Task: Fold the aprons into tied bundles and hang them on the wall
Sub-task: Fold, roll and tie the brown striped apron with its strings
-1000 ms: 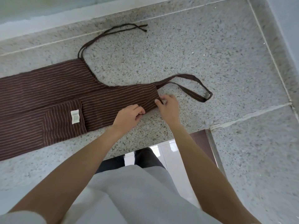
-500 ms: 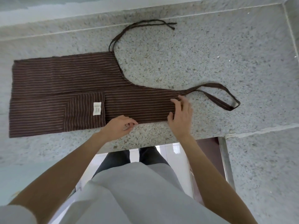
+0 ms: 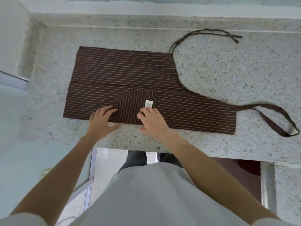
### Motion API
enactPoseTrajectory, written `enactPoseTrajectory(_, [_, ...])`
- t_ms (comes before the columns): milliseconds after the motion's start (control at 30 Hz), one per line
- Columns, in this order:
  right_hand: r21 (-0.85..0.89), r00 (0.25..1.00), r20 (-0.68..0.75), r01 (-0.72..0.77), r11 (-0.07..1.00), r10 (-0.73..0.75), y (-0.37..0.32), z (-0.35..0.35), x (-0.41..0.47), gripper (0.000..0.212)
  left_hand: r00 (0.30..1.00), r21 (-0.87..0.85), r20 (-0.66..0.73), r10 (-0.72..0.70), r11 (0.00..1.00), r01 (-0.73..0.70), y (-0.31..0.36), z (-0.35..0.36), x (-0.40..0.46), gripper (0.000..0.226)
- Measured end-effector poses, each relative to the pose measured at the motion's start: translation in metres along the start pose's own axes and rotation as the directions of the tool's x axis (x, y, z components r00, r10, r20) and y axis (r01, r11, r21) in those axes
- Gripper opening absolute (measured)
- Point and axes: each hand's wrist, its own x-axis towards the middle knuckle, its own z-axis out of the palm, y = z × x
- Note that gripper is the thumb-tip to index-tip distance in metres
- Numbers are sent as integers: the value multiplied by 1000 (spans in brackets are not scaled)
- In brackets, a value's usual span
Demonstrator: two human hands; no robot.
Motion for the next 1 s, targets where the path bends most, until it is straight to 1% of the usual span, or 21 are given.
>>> enactPoseTrajectory(67, [-103, 998, 43, -40, 994, 45, -8, 2, 8, 41, 999, 60, 9, 53, 997, -53, -24, -9, -1, 62])
enactPoseTrajectory(133, [-137, 998, 4, -55, 989, 56, -12, 2, 10, 32, 992, 90, -14, 124, 988, -122, -41, -16, 2, 51])
enactPoseTrajectory(200, [-70, 993, -55, -105, 992, 102, -16, -1, 8, 24, 981, 51, -70, 180, 983, -177, -54, -23, 8, 33])
enactPoseTrajectory(267, [41, 972, -74, -219, 975, 222, -23, -6, 7, 22, 978, -14, -98, 185, 982, -188, -67, -36, 10, 22])
enactPoseTrajectory(333, [88, 947, -72, -308, 947, 314, -27, -10, 5, 24, 984, -10, -76, 162, 986, -164, -74, -50, 11, 23])
enactPoseTrajectory(400, [85, 936, -92, -332, 939, 339, -31, -15, 0, 24, 982, 37, -20, 190, 981, -189, -79, -64, 13, 27])
enactPoseTrajectory(433, [70, 932, -131, -332, 941, 339, -29, -20, -5, 24, 979, 49, -20, 203, 978, -202, -77, -70, 12, 26])
enactPoseTrajectory(500, [15, 915, -232, -335, 942, 330, -23, -35, -2, 28, 970, 57, -73, 232, 972, -228, -79, -90, 20, 23])
enactPoseTrajectory(567, [33, 898, -301, -326, 945, 320, -9, -55, 6, 26, 945, 67, -162, 284, 959, -277, -80, -109, 35, 21])
enactPoseTrajectory(633, [97, 893, -314, -307, 947, 322, 7, -75, 21, 20, 893, 109, -275, 357, 934, -340, -79, -126, 54, 21])
enactPoseTrajectory(700, [108, 881, -330, -323, 940, 341, 24, -94, 43, 20, 837, 176, -353, 417, 909, -379, -75, -142, 79, 18])
enactPoseTrajectory(733, [83, 874, -338, -342, 936, 350, 32, -101, 54, 20, 827, 196, -367, 426, 904, -379, -74, -147, 93, 15])
enactPoseTrajectory(800, [18, 860, -349, -390, 921, 371, 48, -114, 81, 19, 858, 201, -344, 381, 923, -330, -73, -153, 124, 16])
enactPoseTrajectory(867, [-8, 853, -306, -447, 894, 424, 60, -121, 105, 21, 915, 202, -276, 293, 949, -243, -74, -153, 151, 20])
enactPoseTrajectory(933, [-2, 839, -164, -526, 850, 519, 70, -119, 125, 26, 958, 208, -183, 220, 961, -181, -77, -147, 172, 22])
enactPoseTrajectory(1000, [-25, 821, -30, -570, 821, 570, 79, -113, 140, 30, 979, 216, -101, 175, 965, -150, -81, -140, 187, 24])
